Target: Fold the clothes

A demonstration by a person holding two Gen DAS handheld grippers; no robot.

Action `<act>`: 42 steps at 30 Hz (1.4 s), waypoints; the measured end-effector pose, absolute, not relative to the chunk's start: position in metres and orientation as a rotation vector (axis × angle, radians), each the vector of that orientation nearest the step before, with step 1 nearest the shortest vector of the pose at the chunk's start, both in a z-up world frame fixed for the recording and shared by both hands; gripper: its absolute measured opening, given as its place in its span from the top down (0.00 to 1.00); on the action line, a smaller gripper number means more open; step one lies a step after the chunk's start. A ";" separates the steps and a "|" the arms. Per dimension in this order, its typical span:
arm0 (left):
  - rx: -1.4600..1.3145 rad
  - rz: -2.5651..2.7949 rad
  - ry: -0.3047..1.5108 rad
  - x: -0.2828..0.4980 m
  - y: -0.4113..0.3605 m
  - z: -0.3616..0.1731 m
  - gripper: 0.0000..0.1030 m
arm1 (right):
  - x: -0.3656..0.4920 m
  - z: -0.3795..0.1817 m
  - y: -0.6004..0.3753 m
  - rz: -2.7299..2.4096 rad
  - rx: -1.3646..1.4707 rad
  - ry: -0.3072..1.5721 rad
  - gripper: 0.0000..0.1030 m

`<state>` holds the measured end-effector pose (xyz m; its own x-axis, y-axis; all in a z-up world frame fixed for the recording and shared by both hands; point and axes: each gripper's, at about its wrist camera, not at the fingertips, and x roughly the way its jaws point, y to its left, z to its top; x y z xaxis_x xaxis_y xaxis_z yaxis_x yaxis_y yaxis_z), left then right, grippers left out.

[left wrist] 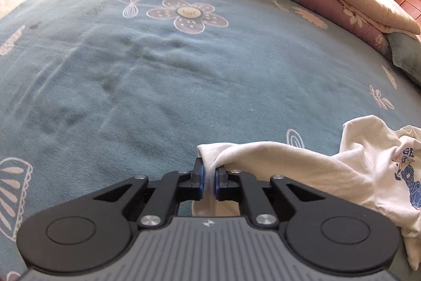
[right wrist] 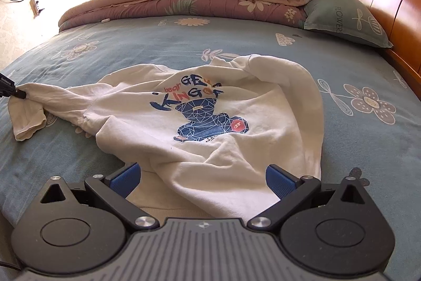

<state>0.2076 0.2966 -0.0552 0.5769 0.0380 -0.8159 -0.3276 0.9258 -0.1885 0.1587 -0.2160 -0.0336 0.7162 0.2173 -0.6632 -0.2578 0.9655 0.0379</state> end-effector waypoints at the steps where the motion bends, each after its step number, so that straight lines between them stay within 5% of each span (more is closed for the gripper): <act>1: -0.335 0.221 0.946 0.208 0.296 -0.058 0.92 | 0.158 -0.033 -0.215 0.264 -0.061 0.724 0.00; 8: -0.394 0.198 0.931 0.174 0.293 -0.062 0.69 | 0.150 -0.033 -0.215 0.284 -0.078 0.729 0.00; 16: -0.714 0.067 0.864 0.112 0.283 -0.071 0.57 | 0.142 -0.041 -0.212 0.307 -0.046 0.748 0.00; 26: -1.100 0.027 0.750 0.088 0.276 -0.130 0.57 | 0.133 -0.039 -0.216 0.301 -0.039 0.747 0.00; 36: -1.185 0.028 0.622 0.100 0.278 -0.149 0.54 | 0.136 -0.040 -0.209 0.314 -0.025 0.741 0.00; 42: -1.147 0.060 0.594 0.112 0.278 -0.151 0.67 | 0.138 -0.045 -0.208 0.316 -0.022 0.756 0.00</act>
